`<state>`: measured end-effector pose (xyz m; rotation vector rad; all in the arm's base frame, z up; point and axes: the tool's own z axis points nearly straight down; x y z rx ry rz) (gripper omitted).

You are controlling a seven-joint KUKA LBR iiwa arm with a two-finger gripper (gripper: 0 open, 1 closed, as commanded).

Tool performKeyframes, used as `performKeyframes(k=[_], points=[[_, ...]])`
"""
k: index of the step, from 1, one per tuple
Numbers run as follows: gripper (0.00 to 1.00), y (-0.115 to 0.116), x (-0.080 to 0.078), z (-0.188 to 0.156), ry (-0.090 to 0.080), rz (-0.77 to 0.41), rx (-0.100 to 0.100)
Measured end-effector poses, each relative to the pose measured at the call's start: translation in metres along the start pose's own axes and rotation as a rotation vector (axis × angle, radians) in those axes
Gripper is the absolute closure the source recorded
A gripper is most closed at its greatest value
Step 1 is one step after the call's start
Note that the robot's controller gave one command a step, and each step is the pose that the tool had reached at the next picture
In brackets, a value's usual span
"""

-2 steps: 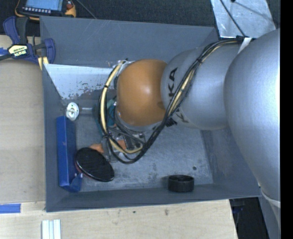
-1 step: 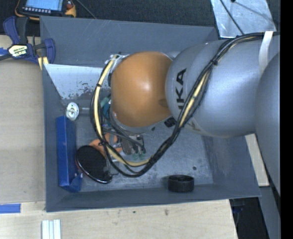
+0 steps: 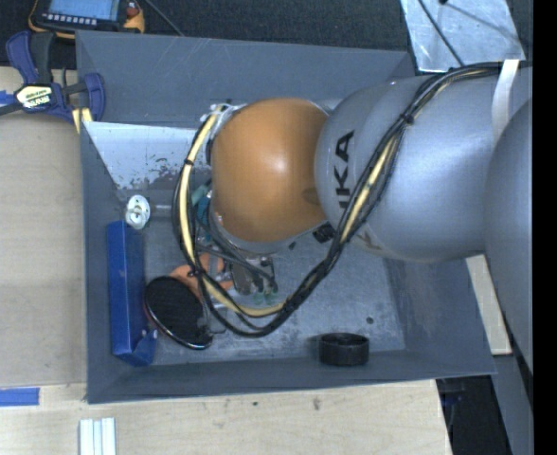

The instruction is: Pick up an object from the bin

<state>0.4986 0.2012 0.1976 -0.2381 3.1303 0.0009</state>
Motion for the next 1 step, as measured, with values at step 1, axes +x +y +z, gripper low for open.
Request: performKeyframes(k=[1], points=[[0.00,-0.0112,-0.0416,0.0492,-0.010,-0.075,-0.002]])
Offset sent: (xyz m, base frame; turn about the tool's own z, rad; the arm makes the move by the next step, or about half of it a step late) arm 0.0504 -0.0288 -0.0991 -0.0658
